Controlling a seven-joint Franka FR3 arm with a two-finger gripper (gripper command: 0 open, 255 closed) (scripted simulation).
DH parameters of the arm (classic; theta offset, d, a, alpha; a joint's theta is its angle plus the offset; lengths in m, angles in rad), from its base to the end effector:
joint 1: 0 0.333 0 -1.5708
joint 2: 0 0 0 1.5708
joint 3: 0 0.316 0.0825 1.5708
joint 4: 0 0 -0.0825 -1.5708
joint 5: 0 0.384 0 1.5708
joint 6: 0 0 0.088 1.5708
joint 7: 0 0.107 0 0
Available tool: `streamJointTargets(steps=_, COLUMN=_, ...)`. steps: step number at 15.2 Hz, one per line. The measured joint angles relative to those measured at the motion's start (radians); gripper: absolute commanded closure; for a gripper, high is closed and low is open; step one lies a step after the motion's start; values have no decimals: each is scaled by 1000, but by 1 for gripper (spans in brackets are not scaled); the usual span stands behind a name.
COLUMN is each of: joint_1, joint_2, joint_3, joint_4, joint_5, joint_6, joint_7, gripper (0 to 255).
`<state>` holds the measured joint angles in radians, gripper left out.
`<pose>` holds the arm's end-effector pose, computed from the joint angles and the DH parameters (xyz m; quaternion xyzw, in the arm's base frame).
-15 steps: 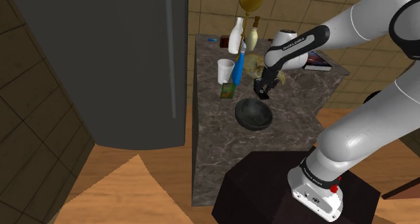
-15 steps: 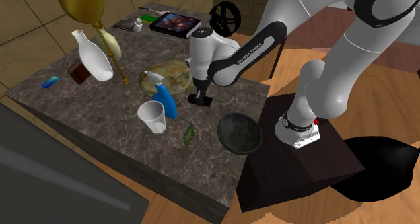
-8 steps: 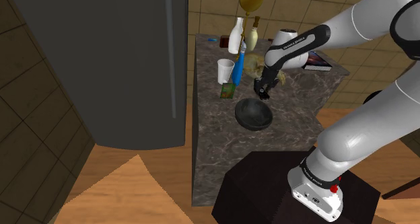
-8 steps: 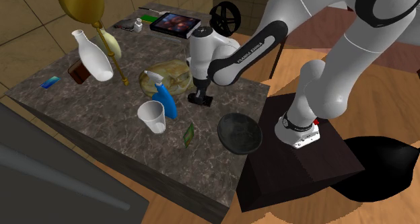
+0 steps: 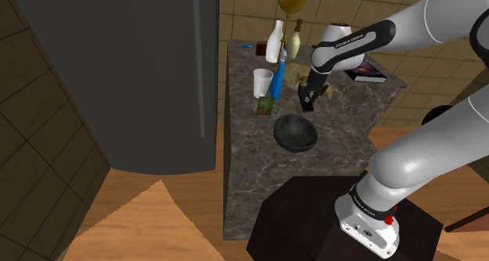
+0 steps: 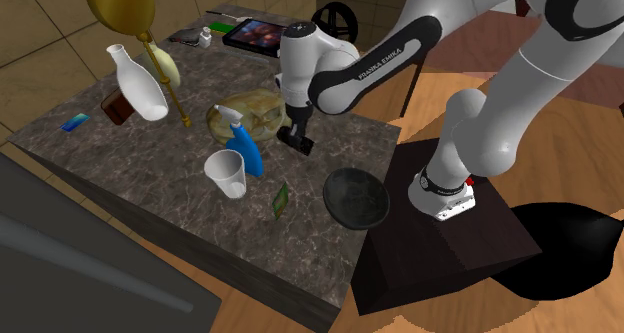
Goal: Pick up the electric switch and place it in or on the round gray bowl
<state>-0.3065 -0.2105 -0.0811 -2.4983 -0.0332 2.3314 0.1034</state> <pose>0.4174 -0.1707 0.3657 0.9726 -0.2314 0.0208 0.0068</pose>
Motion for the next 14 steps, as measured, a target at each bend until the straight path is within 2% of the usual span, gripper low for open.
streamJointTargets(steps=14, joint_1=-1, joint_2=-101, joint_3=5, joint_4=108, joint_5=-3, joint_6=-208, joint_7=2, gripper=255)
